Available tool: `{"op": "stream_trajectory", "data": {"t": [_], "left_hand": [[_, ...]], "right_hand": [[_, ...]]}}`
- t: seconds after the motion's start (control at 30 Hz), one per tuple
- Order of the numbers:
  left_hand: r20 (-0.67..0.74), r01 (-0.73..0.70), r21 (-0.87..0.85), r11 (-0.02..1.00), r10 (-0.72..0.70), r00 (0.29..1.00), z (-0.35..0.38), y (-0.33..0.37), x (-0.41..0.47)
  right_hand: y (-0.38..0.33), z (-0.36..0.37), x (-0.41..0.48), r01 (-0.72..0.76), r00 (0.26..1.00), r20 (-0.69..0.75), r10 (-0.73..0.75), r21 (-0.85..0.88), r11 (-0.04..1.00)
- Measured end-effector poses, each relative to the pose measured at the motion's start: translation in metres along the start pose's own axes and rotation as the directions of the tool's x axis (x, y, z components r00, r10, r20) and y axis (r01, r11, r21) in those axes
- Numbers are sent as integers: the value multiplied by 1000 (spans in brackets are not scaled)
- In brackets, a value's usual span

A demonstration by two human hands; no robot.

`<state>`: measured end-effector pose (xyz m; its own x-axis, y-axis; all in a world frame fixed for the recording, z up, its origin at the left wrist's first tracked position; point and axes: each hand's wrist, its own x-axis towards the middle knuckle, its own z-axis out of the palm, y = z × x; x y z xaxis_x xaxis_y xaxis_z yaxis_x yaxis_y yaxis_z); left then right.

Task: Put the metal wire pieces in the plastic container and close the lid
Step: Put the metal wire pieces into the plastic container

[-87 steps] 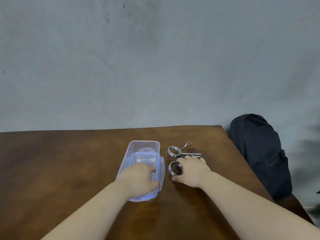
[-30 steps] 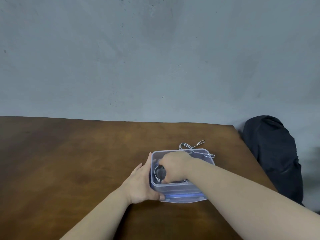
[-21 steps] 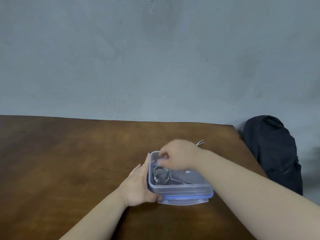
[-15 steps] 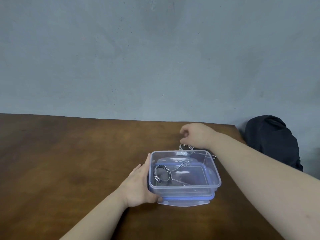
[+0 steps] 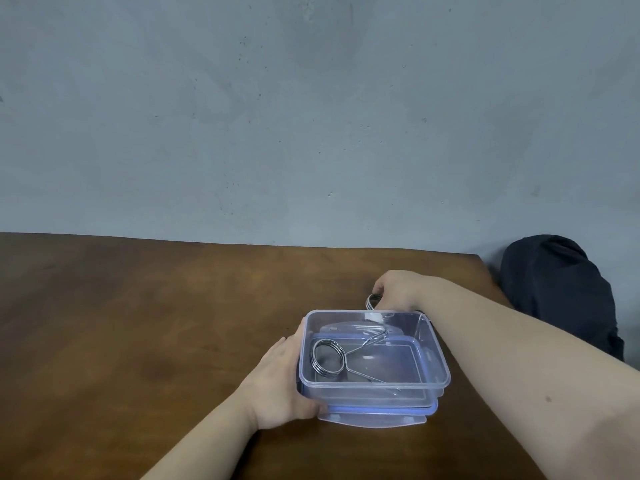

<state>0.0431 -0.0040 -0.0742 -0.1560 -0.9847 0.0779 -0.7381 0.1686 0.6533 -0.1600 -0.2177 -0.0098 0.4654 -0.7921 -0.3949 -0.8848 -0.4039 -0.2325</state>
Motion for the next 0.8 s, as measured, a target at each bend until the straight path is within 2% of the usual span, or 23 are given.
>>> {"op": "stream_trajectory", "data": {"t": [0.1, 0.2, 0.27, 0.33, 0.4, 0.5, 0.6, 0.8], "left_hand": [[2, 12, 10, 1000, -12, 1000, -1, 1, -1], [6, 24, 15, 1000, -24, 1000, -1, 1, -2], [13, 24, 8, 1000, -24, 1000, -2, 3, -1], [8, 22, -8, 1000, -22, 1000, -3, 4, -1], [1, 18, -18, 1000, -18, 1000, -2, 6, -2], [-10, 16, -34, 999, -17, 1000, -3, 9, -4], [-18, 20, -31, 999, -20, 1000, -4, 10, -5], [-14, 18, -54, 998, -18, 1000, 0, 4, -5]], "right_hand": [[2, 1, -4, 8, 997, -77, -3, 66, 998], [1, -9, -21, 73, 978, -207, -21, 248, 966], [-6, -27, -38, 142, 946, -325, -19, 358, 923], [-22, -49, -62, 222, 896, -442, -34, 382, 897], [-43, -65, -91, 337, 856, -506, -108, 386, 859], [-69, -57, -129, 434, 856, -447, -259, 352, 829], [-78, -23, -138, 398, 910, -259, -325, 318, 860], [-70, 34, -103, 243, 960, -160, -229, 72, 967]]}}
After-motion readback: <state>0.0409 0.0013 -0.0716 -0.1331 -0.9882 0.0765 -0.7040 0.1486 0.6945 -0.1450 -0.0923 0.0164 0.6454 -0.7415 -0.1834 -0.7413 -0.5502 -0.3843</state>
